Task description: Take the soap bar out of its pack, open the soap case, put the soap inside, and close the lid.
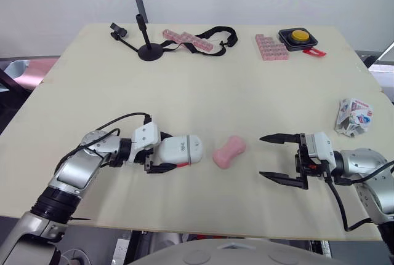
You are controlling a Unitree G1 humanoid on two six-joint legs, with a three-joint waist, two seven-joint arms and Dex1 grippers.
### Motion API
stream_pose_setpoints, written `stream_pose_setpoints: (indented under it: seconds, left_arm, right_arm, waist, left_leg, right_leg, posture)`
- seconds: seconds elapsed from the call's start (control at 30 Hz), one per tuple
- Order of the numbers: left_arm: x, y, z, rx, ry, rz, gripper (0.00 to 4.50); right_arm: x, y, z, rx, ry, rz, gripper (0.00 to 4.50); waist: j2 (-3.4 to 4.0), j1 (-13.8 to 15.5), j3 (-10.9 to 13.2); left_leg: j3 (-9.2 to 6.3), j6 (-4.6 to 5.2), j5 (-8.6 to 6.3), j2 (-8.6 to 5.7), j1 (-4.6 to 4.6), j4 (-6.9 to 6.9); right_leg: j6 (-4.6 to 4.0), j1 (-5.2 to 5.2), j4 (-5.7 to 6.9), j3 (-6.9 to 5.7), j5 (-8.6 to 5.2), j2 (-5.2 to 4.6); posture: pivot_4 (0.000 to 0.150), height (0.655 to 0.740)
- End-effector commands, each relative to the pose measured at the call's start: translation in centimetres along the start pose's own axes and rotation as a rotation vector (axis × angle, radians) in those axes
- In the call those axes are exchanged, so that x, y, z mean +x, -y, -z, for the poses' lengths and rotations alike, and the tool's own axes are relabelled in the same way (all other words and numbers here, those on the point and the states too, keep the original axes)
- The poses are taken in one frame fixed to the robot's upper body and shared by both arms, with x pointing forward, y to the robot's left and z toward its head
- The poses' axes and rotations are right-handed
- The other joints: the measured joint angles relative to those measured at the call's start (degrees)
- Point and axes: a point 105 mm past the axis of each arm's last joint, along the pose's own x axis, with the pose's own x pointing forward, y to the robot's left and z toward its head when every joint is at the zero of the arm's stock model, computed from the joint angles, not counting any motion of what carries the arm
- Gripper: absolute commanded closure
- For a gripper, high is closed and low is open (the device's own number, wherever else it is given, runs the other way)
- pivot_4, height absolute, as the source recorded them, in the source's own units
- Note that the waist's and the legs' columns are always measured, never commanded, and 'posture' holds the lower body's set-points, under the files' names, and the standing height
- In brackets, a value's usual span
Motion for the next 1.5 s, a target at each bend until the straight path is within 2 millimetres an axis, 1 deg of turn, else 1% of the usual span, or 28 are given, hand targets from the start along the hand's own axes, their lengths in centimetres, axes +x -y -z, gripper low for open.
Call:
stream_pose_setpoints:
  seconds: [0.03,0.07,0.37,0.5,0.63,0.7,0.83,0.93,1.03,1.13,1.23,1.33,1.5]
  left_arm:
    - [-0.1,-0.3,-0.6,0.024,0.020,-0.003,0.77]
    - [0.0,-0.3,-0.6,0.025,0.021,-0.004,1.01]
    - [-0.1,-0.6,-0.6,0.068,0.031,-0.025,1.01]
    - [-0.6,-1.0,-1.2,0.134,0.063,-0.059,1.01]
    - [-1.3,-0.8,-3.7,0.254,0.169,-0.096,1.01]
    - [-1.3,-0.6,-4.4,0.291,0.198,-0.102,1.01]
    - [-0.7,0.6,-6.6,0.407,0.288,-0.116,1.01]
    - [-0.1,1.1,-7.3,0.447,0.326,-0.128,1.01]
    - [0.3,1.3,-7.5,0.476,0.340,-0.139,1.01]
    - [0.7,1.3,-7.6,0.499,0.345,-0.155,1.01]
    - [0.9,1.1,-7.6,0.524,0.345,-0.173,1.01]
    - [1.1,1.0,-7.5,0.539,0.344,-0.187,1.01]
    - [1.3,0.9,-7.4,0.544,0.348,-0.195,1.01]
  right_arm:
    - [-0.3,0.3,-0.9,-0.039,0.003,0.013,0.00]
    - [-0.3,0.4,-0.9,-0.039,0.002,0.014,0.00]
    - [-0.1,0.5,-1.3,-0.019,0.013,0.012,0.00]
    - [0.1,0.7,-2.7,0.054,0.042,-0.003,0.00]
    - [1.1,0.8,-5.6,0.321,0.072,-0.042,0.00]
    - [1.6,0.7,-6.2,0.396,0.052,-0.051,0.00]
    - [3.7,1.3,-6.5,0.589,-0.042,-0.004,0.00]
    - [5.1,1.8,-7.1,0.708,-0.023,0.023,0.00]
    - [6.0,2.0,-7.4,0.803,-0.005,0.018,0.00]
    - [6.2,1.8,-7.4,0.865,-0.005,0.005,0.00]
    - [6.4,1.1,-7.5,0.920,-0.023,-0.038,0.00]
    - [6.6,0.4,-7.5,0.943,-0.050,-0.077,0.00]
    - [7.3,0.6,-7.6,0.952,-0.052,-0.079,0.00]
  waist:
    - [0.00,0.0,0.0]
    - [0.00,0.0,0.0]
    - [0.00,0.0,0.0]
    - [0.01,0.0,0.0]
    - [0.04,0.0,0.0]
    - [0.01,0.2,0.0]
    - [0.02,0.5,0.0]
    - [0.02,1.0,0.0]
    - [0.03,1.6,0.0]
    - [0.03,2.1,0.0]
    - [0.03,2.2,0.0]
    - [0.03,2.1,0.0]
    - [0.03,2.1,0.0]
  left_leg:
    - [0.00,0.00,0.00,0.00,0.00,0.00]
    - [0.00,0.00,0.00,0.00,0.00,0.00]
    - [0.00,0.00,0.00,0.00,0.00,0.00]
    - [0.00,0.00,0.00,0.00,0.00,-0.01]
    - [-0.01,-0.01,0.01,0.00,0.01,-0.01]
    - [-0.01,-0.09,0.05,0.01,0.05,-0.03]
    - [0.00,-0.30,0.16,0.01,0.06,-0.07]
    - [0.01,-0.43,0.23,0.02,0.08,-0.10]
    - [0.02,-0.53,0.29,0.01,0.09,-0.19]
    - [0.02,-0.54,0.29,0.00,0.01,-0.19]
    - [0.02,-0.56,0.27,0.00,0.00,-0.19]
    - [0.02,-0.59,0.27,0.00,0.03,-0.20]
    - [0.02,-0.62,0.27,0.00,0.02,-0.20]
  right_leg:
    - [0.00,0.00,0.00,0.00,0.00,0.00]
    - [0.00,0.00,0.00,0.00,0.00,0.00]
    - [0.00,0.00,0.00,0.00,0.00,0.00]
    - [0.00,0.00,-0.01,0.00,0.00,0.00]
    - [0.01,0.00,-0.01,0.03,0.01,0.01]
    - [0.02,0.04,-0.02,0.06,0.01,0.04]
    - [0.02,0.05,-0.06,0.08,0.01,0.05]
    - [0.02,0.04,-0.05,0.09,0.01,0.07]
    - [0.02,0.01,-0.05,0.10,0.01,0.08]
    - [0.02,-0.02,-0.07,0.08,0.01,0.08]
    - [0.03,-0.02,-0.09,0.08,0.01,0.08]
    - [0.03,-0.02,-0.10,0.08,0.01,0.09]
    - [0.05,-0.02,-0.10,0.08,0.02,0.10]
  posture:
    - [0.150,0.7395]
    - [0.150,0.7395]
    - [0.150,0.7395]
    - [0.150,0.7395]
    - [0.150,0.7395]
    - [0.150,0.7395]
    - [0.150,0.7395]
    - [0.150,0.7395]
    - [0.150,0.7395]
    - [0.150,0.7395]
    - [0.150,0.7395]
    - [0.150,0.7395]
    - [0.150,0.7395]
